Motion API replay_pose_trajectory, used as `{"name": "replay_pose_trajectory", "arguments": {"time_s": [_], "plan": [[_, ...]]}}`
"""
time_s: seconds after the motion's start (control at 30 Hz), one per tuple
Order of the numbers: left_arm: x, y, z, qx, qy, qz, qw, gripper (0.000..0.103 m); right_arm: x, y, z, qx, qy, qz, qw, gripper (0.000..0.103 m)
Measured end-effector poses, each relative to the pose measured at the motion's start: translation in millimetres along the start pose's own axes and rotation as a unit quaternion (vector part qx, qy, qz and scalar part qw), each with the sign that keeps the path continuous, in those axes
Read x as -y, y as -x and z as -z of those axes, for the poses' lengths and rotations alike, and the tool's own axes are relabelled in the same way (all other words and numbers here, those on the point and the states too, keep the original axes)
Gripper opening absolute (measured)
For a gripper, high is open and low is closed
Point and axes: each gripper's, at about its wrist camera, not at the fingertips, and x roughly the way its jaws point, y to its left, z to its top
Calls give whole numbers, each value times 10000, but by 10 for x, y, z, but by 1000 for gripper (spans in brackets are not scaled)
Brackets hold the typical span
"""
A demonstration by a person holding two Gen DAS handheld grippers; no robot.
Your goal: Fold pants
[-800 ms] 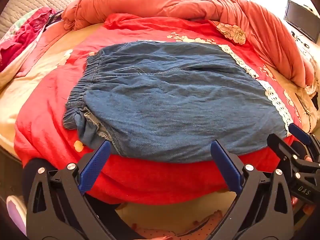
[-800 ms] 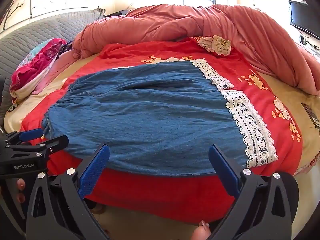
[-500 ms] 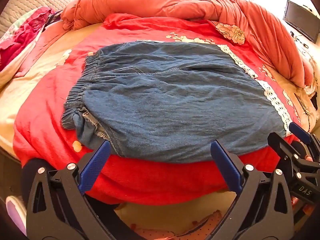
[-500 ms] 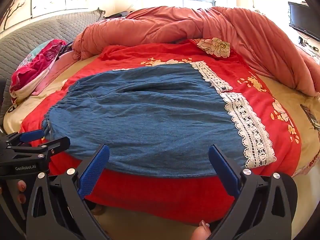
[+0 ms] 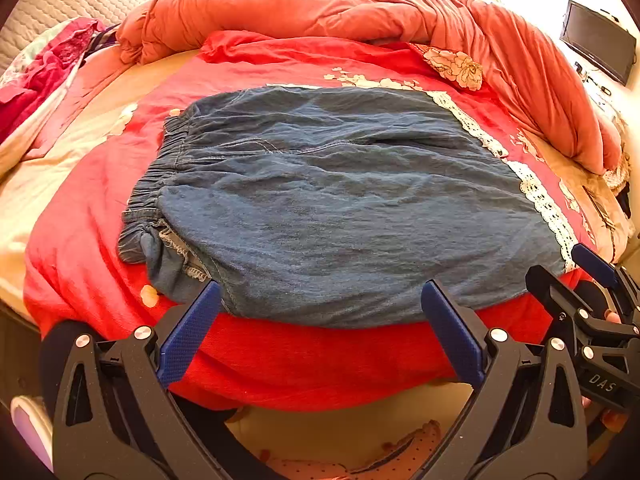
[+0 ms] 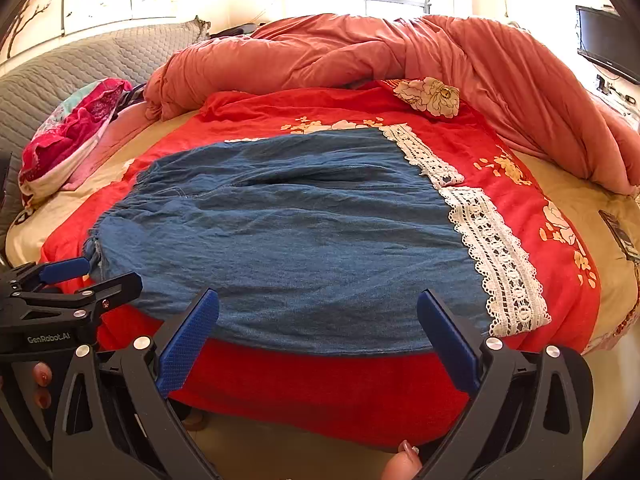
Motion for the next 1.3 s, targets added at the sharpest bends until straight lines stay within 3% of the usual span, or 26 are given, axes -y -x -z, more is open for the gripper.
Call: {"name": "replay_pose_trajectory", "arguments": {"time_s": [1.3], "plan": [[-20, -1, -47, 68, 17, 48, 10000, 94, -49, -84, -39, 13, 48, -44, 10000, 99]]}}
